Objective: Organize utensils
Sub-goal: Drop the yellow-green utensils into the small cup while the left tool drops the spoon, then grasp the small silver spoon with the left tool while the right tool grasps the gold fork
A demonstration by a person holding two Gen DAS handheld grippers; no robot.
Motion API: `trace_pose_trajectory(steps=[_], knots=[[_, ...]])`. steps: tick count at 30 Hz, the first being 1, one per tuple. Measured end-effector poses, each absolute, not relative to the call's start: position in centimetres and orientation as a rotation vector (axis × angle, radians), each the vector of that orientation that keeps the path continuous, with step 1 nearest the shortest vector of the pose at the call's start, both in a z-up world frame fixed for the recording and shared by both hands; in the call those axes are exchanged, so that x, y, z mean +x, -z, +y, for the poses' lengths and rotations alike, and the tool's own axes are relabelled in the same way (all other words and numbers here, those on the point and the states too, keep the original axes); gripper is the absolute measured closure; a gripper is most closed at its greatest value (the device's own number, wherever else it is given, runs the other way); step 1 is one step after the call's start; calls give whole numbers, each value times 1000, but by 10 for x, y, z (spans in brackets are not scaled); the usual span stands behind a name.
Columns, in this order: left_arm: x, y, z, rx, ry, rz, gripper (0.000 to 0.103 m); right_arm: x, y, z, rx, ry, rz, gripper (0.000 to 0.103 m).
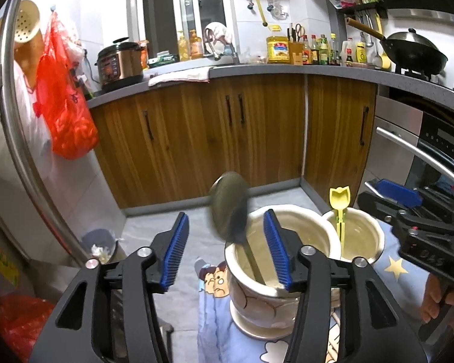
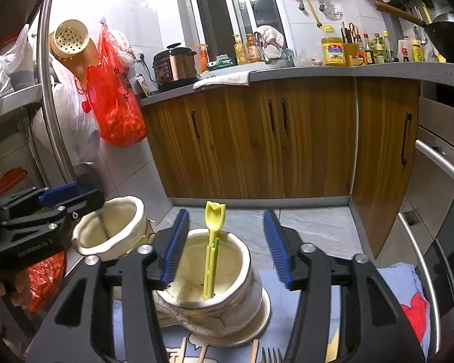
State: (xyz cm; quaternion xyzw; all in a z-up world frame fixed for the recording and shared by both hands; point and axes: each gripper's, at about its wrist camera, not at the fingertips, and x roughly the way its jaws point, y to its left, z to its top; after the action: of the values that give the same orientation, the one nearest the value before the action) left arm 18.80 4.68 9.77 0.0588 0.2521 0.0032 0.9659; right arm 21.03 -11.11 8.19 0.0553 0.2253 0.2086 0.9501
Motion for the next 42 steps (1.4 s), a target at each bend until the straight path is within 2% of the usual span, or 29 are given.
trace_pose_trajectory(steps=[2,7,11,13,19,29,37,42], knots=[[183,-98,49,107,-10,505,40,204,-87,-115,113,-426,458,35],[165,-97,53,76,-5,506,32,175,-101,-126,87,-438,454,23],[144,-94,55,61,5,511,24,147,-106,-138,66,-448,449,8],[134,-91,57,54,10,526,23,134,-105,-143,49,-436,450,5],[105,-70,58,51,16,592,14,107,-86,-155,-27,-362,521,5],[85,-11,27,49,71,766,14,108,-34,-176,-24,-282,683,5],[94,7,9,50,86,799,14,112,-2,-175,-97,-231,743,5],[99,16,-2,87,98,809,15,120,12,-177,-24,-287,799,5]])
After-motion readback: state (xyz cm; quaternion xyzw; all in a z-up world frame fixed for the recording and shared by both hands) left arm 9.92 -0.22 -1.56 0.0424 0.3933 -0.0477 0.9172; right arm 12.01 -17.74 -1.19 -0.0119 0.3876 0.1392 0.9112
